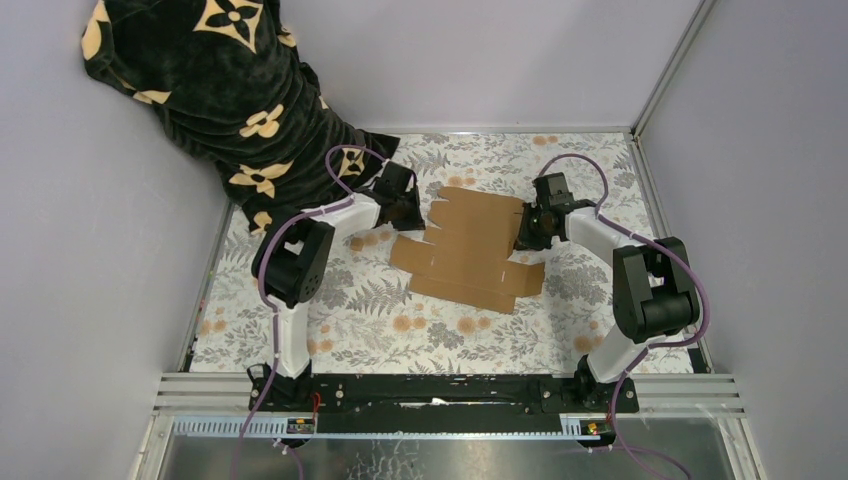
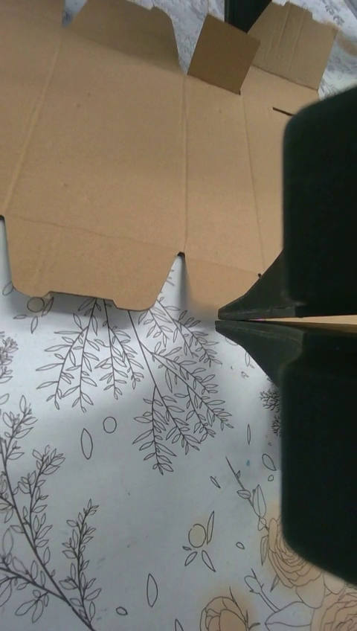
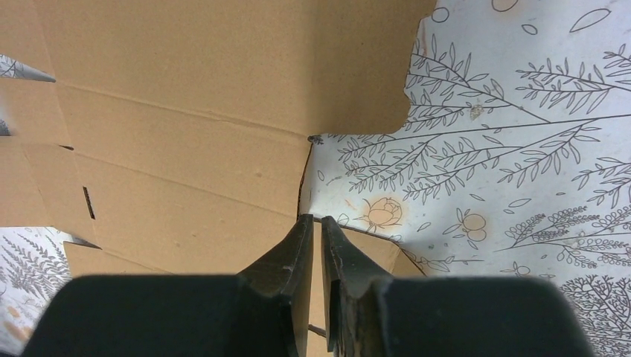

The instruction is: Fold the paper box

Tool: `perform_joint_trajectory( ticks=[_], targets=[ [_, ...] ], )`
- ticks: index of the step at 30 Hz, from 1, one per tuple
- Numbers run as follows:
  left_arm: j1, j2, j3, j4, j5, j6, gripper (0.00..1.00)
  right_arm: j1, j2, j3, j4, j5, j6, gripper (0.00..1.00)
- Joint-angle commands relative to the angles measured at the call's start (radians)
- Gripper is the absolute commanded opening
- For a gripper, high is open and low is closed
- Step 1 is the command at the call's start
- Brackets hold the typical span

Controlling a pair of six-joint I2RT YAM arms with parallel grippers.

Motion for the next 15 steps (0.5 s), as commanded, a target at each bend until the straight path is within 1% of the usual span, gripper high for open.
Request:
perform_joint_trajectory(
  ticks=[1, 13, 15],
  targets=[
    [-0.008, -0.064, -0.009, 0.012, 0.016, -0.015, 0.04, 0.015, -0.013, 0.035, 0.009, -0.025, 0.01, 0.16],
    [-0.03, -0.078, -0.008, 0.018, 0.024, -0.029, 0.03, 0.031, -0.001, 0.049, 0.012, -0.029, 0.019, 0.17],
    [-0.03, -0.089, -0.021, 0.012, -0.01, -0.023, 0.03, 0.033, -0.002, 0.05, 0.009, -0.028, 0.018, 0.17]
  ],
)
